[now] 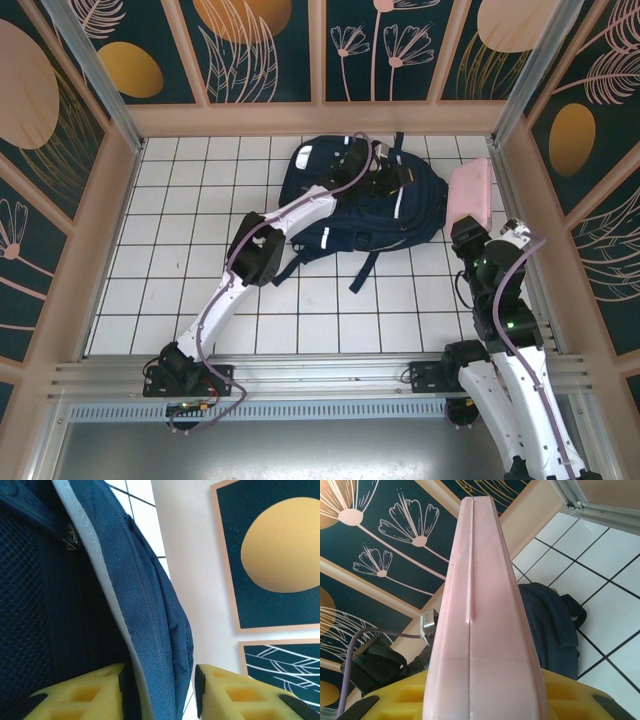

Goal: Pack books, pencil case, and school supplies into a backpack

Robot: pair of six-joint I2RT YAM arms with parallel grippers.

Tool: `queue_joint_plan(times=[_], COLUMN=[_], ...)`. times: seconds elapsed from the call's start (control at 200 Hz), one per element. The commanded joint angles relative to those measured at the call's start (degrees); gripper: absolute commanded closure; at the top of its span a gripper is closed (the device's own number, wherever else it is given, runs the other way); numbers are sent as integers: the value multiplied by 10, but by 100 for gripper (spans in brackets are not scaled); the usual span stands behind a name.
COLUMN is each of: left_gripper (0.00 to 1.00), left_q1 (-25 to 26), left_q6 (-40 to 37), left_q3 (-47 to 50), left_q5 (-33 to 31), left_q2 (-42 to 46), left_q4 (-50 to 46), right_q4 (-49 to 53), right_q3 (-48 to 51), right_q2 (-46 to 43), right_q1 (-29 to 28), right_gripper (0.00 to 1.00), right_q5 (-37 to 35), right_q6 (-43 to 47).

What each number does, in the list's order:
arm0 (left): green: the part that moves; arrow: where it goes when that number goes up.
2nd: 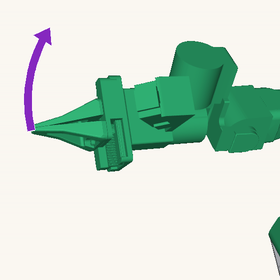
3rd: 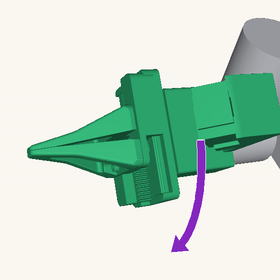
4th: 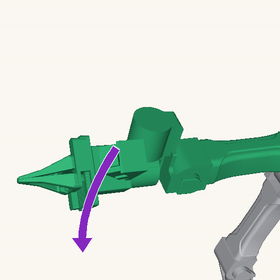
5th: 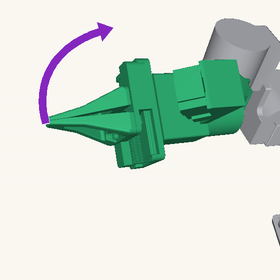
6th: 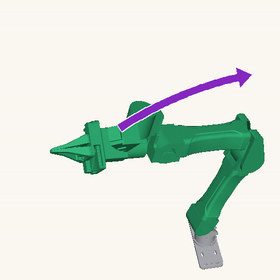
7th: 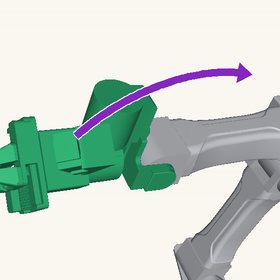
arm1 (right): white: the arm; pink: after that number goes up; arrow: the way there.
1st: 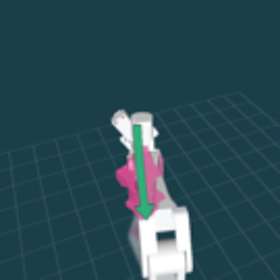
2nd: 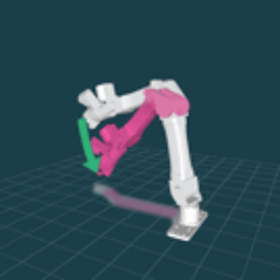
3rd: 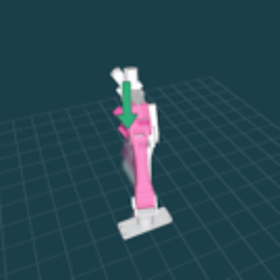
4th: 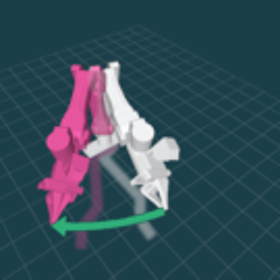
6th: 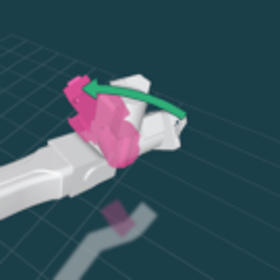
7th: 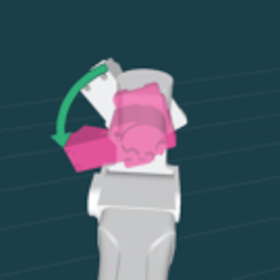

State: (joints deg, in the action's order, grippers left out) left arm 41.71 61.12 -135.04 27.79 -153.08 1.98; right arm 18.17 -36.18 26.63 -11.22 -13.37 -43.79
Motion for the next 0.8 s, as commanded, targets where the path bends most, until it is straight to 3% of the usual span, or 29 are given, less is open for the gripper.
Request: queue_joint_plan(times=[0.0, 0.2, 0.31, 0.41, 0.621, 0.796], left_gripper=[65, 71, 85, 100, 100, 100], left_q1=[10, 10, 10, 10, 3, -38], left_q6=[-16, -77, -80, -69, -90, -132], left_q3=[-21, -48, -46, -49, -41, 96], left_q5=[-21, -90, -83, -38, 24, 31], left_q2=[-15, -15, -18, -32, -4, 159], left_q4=[-36, -131, -130, -110, -101, -93], right_q4=[-42, -37, -38, -39, -41, -25], right_q3=[0, -2, 0, 1, 1, -19], right_q2=[-7, -10, -13, -11, -4, 53], right_q1=[5, 5, 4, 5, 4, 5], right_gripper=[71, 70, 70, 70, 69, 66], right_q5=[10, 13, 15, 15, 24, 59], right_q6=[0, 0, -2, -2, 8, 26])
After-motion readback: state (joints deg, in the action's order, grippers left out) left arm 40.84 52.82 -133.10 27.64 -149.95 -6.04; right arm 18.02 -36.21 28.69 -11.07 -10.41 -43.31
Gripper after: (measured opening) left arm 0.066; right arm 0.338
